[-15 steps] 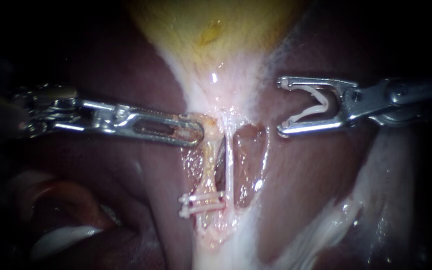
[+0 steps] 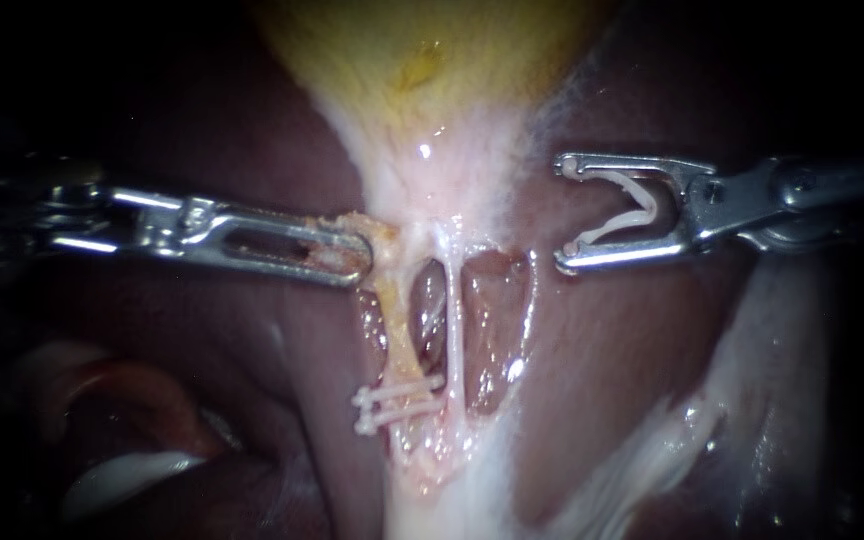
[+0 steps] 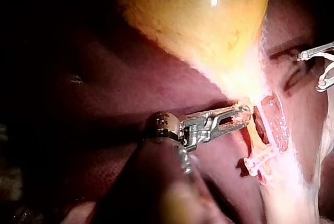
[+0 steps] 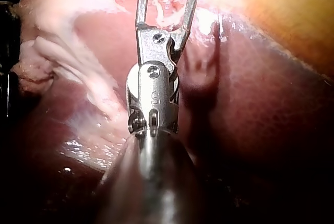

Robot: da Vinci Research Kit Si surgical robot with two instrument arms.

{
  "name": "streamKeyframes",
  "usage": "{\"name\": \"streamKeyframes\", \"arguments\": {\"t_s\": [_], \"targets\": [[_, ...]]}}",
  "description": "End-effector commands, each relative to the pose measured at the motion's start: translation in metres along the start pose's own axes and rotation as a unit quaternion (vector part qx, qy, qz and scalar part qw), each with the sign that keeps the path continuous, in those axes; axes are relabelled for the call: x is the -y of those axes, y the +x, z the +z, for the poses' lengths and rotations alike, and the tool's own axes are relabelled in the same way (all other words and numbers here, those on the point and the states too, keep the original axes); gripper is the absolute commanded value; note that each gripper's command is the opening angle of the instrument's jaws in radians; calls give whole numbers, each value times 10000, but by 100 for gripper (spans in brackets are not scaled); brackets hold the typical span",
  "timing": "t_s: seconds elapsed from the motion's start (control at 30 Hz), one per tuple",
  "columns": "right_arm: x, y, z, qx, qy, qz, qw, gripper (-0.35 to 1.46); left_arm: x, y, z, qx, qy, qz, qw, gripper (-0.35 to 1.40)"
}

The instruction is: Clipping third clip left tube

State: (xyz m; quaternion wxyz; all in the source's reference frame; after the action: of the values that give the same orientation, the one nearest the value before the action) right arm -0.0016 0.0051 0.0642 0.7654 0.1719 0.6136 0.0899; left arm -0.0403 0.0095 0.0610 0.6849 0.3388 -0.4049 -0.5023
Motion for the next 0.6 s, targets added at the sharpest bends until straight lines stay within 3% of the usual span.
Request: {"name": "streamKeyframes", "arguments": {"t_s": [0.03, 0.27, 0.47, 0.6], "targets": [[0, 1, 0, -2, -1, 0, 10000, 50, 3, 0, -1, 12, -4, 14, 10000, -35], [7, -1, 9, 8, 18, -22, 10000, 49, 4, 0, -1, 11, -3, 13, 10000, -35], [21, -17, 40, 161, 161, 65, 9997, 49, 4, 0, -1, 11, -3, 14, 10000, -35], [30, -30, 64, 151, 249, 209, 9994, 49, 4, 1, -1, 11, -2, 14, 10000, -35]]}}
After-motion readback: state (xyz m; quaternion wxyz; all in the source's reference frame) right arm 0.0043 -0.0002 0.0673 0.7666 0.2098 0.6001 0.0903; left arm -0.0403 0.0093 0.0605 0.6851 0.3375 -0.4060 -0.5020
